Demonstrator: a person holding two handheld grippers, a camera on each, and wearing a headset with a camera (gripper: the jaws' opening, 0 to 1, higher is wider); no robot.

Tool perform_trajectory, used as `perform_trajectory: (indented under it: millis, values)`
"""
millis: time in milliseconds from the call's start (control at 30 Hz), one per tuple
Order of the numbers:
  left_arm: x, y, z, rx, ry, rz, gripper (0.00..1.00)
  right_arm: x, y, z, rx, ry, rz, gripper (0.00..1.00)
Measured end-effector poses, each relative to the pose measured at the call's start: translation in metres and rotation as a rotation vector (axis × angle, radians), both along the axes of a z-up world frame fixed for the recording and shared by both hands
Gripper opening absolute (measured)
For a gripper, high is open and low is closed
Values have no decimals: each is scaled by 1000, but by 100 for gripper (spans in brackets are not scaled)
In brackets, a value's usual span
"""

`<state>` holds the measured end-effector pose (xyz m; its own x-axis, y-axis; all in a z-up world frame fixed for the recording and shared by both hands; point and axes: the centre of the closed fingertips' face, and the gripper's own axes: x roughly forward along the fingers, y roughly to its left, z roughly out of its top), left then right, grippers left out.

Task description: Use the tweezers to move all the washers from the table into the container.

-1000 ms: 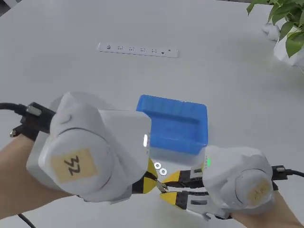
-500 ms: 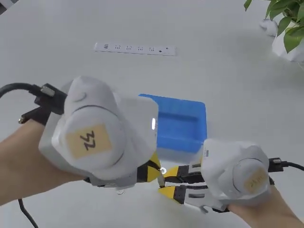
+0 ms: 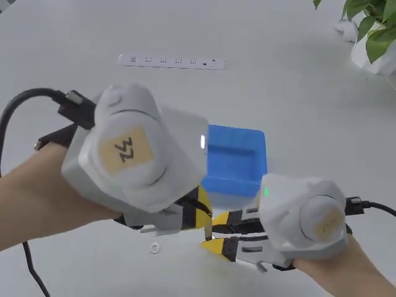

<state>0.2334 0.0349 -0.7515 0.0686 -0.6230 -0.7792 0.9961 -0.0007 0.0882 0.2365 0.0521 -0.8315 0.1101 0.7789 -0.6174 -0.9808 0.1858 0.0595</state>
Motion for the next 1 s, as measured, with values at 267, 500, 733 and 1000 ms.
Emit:
perform_trajectory:
  millis: [267,500,733,1000]
  values:
    - [2,-2,-1,-8,69,-47,0,1,6,15,56,22,-2,16]
    - [6,-4,-10,26,125,-40,0,2,8,17,69,37,-14,17]
    - [4,-7,-12,19,151,-52,0,4,7,13,53,39,-27,15]
    - [10,-3,-17,-52,178,76,4,9,7,10,49,34,-44,5]
